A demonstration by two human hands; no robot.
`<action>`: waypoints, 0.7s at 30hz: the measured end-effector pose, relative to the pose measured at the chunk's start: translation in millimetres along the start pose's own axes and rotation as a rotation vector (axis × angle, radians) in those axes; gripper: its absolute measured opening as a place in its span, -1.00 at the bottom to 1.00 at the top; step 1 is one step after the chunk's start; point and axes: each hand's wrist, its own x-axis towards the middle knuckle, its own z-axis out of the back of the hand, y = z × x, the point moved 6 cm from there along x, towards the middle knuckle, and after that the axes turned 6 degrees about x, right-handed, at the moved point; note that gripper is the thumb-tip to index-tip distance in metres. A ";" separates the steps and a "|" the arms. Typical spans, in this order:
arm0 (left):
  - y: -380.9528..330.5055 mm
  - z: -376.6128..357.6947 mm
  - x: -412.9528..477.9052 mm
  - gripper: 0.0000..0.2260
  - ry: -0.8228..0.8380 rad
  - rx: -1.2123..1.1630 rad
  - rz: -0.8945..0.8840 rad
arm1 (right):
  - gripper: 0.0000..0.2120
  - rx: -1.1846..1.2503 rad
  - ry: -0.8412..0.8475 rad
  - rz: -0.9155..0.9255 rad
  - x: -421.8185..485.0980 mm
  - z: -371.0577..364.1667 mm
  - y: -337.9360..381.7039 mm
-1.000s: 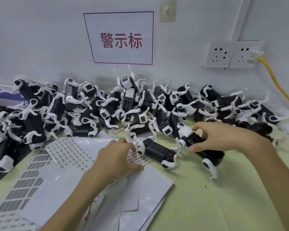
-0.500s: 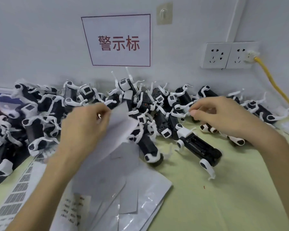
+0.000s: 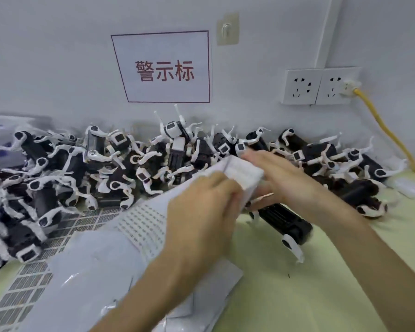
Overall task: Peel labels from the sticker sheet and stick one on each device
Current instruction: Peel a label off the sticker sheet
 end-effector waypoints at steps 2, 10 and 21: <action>-15.2 -16.1 -13.9 -0.88 0.028 -0.021 -0.045 | -0.83 -0.122 -0.061 0.084 4.7 3.3 -2.9; 19.5 -15.9 8.4 -0.77 0.062 -0.311 0.165 | -0.72 -0.172 -0.368 0.420 -12.4 53.1 38.9; 11.5 -25.5 23.7 -0.13 0.202 -0.002 0.084 | -0.72 -0.222 -0.298 0.443 -19.6 54.2 48.7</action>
